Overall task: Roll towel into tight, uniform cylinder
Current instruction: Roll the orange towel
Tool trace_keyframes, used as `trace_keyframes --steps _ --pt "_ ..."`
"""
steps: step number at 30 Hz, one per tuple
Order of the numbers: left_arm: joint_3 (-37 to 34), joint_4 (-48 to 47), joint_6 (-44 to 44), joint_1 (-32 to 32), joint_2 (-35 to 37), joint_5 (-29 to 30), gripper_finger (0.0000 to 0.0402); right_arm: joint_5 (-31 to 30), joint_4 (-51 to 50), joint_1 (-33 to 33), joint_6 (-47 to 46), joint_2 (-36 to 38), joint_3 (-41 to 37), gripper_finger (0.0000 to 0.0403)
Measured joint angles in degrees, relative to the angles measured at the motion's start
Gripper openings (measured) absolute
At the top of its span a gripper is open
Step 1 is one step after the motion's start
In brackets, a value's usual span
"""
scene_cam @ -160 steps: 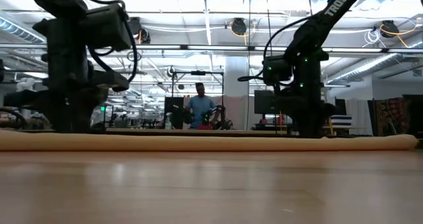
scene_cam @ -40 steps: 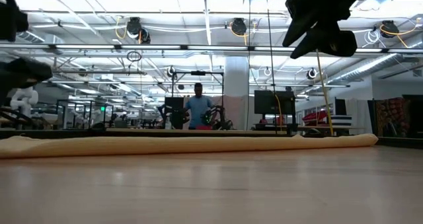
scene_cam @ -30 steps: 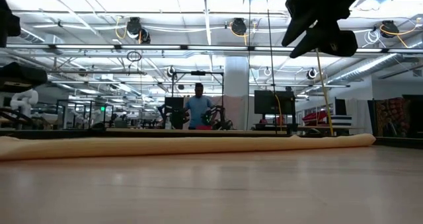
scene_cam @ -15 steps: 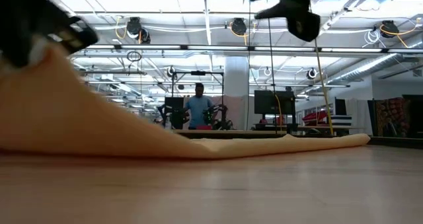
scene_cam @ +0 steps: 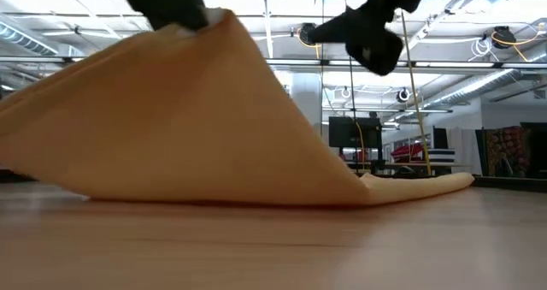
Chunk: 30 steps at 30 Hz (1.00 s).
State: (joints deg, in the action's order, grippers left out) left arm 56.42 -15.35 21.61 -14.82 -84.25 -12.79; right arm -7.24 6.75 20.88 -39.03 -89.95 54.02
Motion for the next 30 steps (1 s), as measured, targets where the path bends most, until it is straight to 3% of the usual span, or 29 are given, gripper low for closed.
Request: trace_keyframes --steps 6,10,17,23,30 --pt "0.00 1.82 -2.41 1.78 0.00 -1.17 0.0005 -4.29 7.21 0.56 2.72 -4.68 -0.02 0.0280" --pt "0.00 2.03 -2.91 1.61 0.00 -1.21 0.0007 -4.43 14.08 -0.15 4.95 -7.33 -0.02 0.0293" --pt "0.00 2.04 -2.66 1.57 0.00 -1.19 0.0012 -4.58 13.72 -1.12 9.88 -11.73 6.59 0.0267" --pt "0.00 2.39 -2.58 1.59 0.00 -1.20 0.0014 -5.13 -4.27 -1.44 11.92 -16.41 17.80 0.0236" --pt "0.00 2.38 -2.58 1.59 0.00 -1.78 0.0015 -8.32 -11.25 -1.44 15.84 -17.37 22.99 0.0170"
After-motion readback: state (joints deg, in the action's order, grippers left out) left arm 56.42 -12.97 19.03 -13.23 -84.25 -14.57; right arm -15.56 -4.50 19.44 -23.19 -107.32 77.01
